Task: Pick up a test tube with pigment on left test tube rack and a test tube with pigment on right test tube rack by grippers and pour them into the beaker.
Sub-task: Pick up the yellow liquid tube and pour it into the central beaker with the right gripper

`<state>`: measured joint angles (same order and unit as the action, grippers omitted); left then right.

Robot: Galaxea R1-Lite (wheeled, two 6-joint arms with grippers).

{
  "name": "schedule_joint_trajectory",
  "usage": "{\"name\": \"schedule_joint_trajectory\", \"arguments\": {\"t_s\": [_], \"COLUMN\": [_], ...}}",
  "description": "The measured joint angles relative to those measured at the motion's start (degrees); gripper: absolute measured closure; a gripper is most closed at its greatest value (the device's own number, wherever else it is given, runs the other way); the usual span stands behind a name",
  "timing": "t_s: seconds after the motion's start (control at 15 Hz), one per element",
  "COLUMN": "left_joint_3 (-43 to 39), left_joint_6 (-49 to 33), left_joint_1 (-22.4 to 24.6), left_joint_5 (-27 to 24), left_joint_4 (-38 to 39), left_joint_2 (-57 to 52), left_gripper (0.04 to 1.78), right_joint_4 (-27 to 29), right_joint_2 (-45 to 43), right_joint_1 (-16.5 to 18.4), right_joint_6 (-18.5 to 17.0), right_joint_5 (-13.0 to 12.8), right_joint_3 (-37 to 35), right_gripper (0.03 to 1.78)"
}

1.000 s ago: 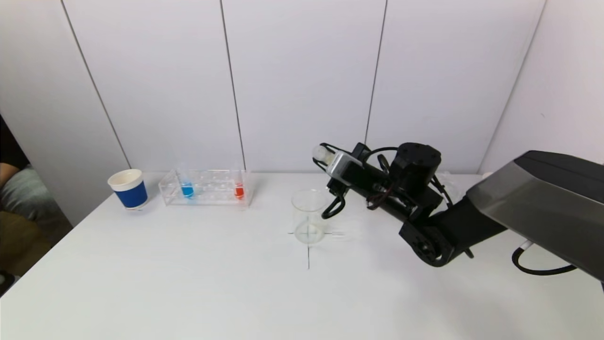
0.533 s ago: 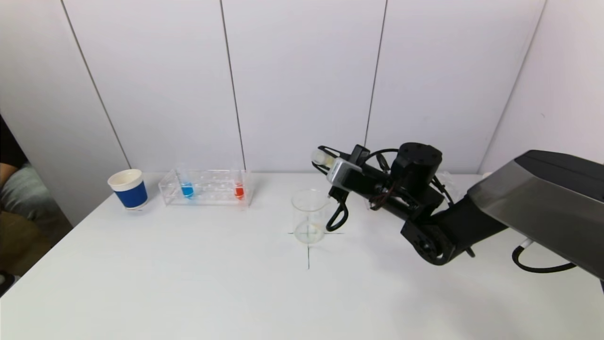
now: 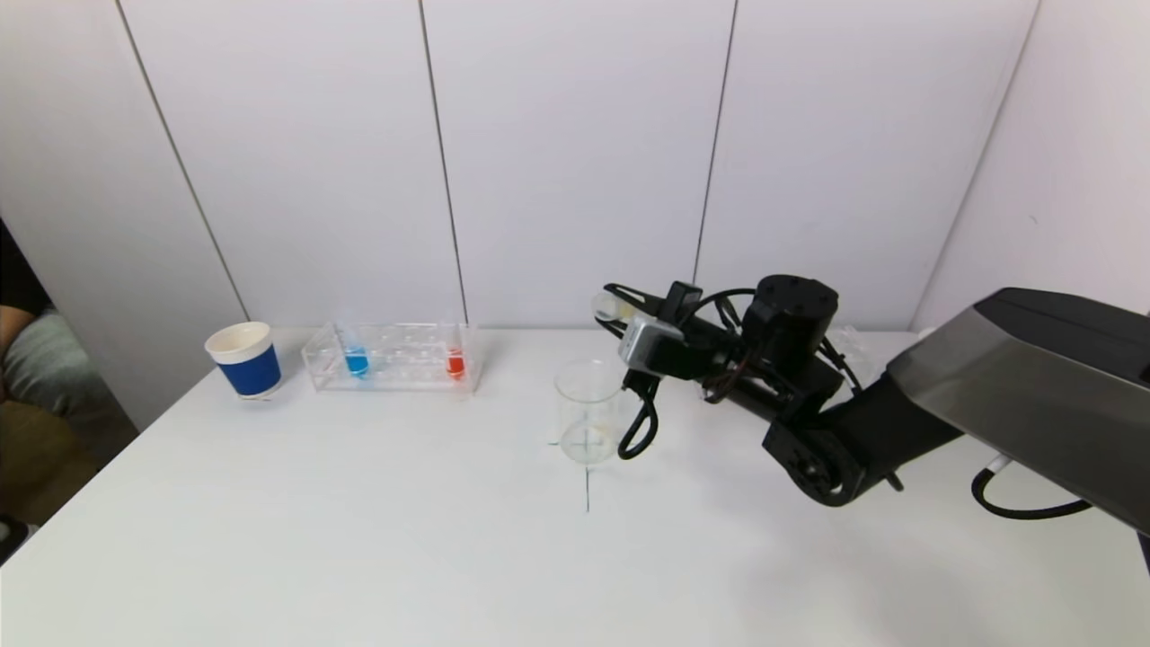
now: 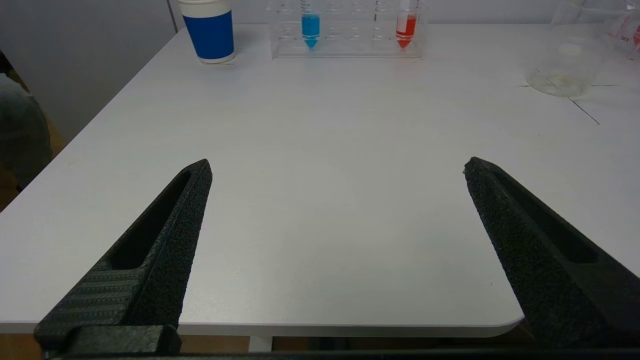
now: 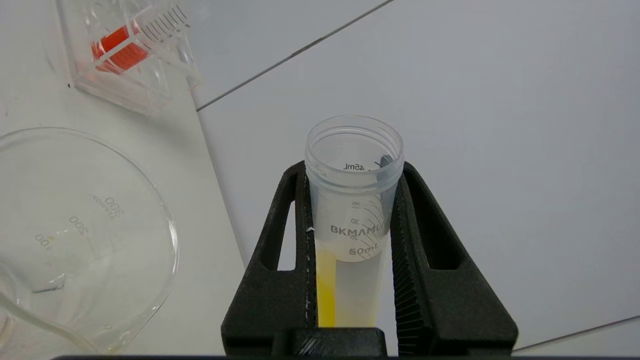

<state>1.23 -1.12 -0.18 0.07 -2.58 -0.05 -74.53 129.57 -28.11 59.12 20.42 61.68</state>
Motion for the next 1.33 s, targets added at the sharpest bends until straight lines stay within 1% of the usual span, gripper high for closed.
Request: {"name": "schedule_joint_trajectory", "arguments": {"t_s": [0.07, 0.2, 0.53, 0.87, 1.07, 1.27, 1.33], "left_joint_3": [0.0, 0.0, 0.0, 0.0, 0.0, 0.0, 0.0], "left_joint_6": [0.0, 0.0, 0.0, 0.0, 0.0, 0.0, 0.0], "left_joint_1": [0.0, 0.0, 0.0, 0.0, 0.0, 0.0, 0.0], "left_joint_5": [0.0, 0.0, 0.0, 0.0, 0.0, 0.0, 0.0], "left_joint_4": [0.0, 0.0, 0.0, 0.0, 0.0, 0.0, 0.0], "left_joint_2": [0.0, 0.0, 0.0, 0.0, 0.0, 0.0, 0.0], "left_gripper": [0.06, 0.06, 0.06, 0.06, 0.06, 0.06, 0.06], "right_joint_4": [0.0, 0.0, -0.3, -0.3, -0.1, 0.0, 0.0], "right_joint_2": [0.1, 0.4, 0.4, 0.4, 0.2, 0.1, 0.0], "right_joint_1": [0.0, 0.0, 0.1, 1.1, 1.4, 1.3, 1.2], "right_joint_6": [0.8, 2.9, 6.4, 10.3, 12.7, 14.9, 15.1], "right_joint_5": [0.1, 1.6, 2.6, 5.4, 5.6, 6.8, 7.0], "right_joint_3": [0.1, 0.1, -0.8, -0.9, -1.1, -1.2, -1.2], "right_gripper": [1.33, 1.33, 1.33, 1.33, 1.33, 1.33, 1.33]}}
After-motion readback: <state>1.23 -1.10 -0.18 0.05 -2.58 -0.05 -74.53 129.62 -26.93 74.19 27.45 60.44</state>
